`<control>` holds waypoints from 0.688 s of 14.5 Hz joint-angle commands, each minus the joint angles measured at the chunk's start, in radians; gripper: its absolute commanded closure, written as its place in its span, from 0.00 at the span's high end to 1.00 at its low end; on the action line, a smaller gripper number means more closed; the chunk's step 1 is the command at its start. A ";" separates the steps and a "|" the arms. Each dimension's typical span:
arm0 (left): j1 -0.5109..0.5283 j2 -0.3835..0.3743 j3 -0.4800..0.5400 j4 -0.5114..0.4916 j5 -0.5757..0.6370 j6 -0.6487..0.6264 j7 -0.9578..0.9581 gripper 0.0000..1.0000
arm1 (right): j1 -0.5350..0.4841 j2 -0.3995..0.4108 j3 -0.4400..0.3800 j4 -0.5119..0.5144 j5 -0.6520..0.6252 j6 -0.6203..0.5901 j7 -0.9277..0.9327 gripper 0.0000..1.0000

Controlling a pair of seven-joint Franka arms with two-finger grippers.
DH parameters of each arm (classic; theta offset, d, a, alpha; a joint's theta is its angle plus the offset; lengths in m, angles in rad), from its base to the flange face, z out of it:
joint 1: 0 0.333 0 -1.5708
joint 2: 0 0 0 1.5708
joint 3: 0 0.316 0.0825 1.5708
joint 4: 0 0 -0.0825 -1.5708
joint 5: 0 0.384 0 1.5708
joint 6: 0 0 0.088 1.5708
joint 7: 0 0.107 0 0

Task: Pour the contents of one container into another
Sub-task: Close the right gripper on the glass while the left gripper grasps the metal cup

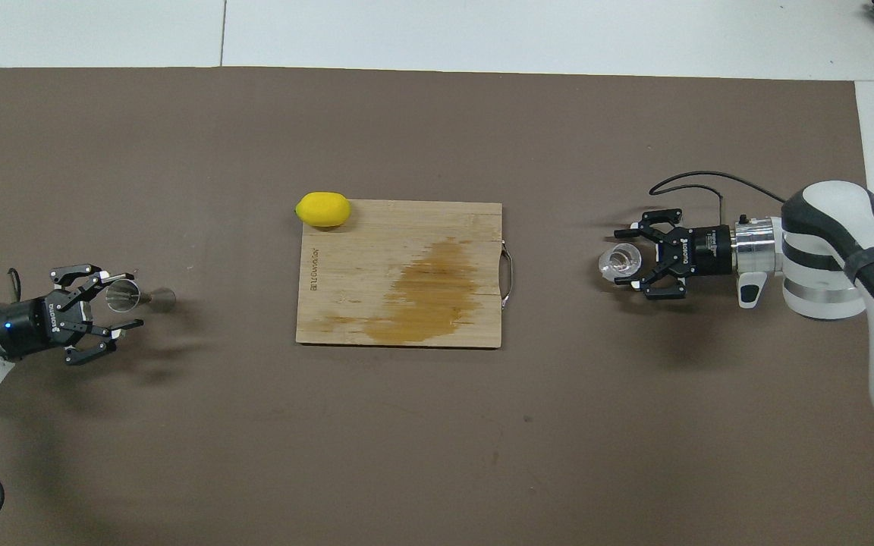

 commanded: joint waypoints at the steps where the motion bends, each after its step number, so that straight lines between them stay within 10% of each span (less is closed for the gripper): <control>1: -0.010 -0.008 0.008 -0.019 -0.020 0.008 0.024 0.54 | 0.003 -0.006 0.000 -0.004 0.026 -0.007 0.021 0.86; 10: -0.010 -0.010 0.008 -0.007 -0.021 -0.027 -0.026 0.43 | 0.004 -0.018 0.000 -0.025 0.028 0.007 0.022 0.85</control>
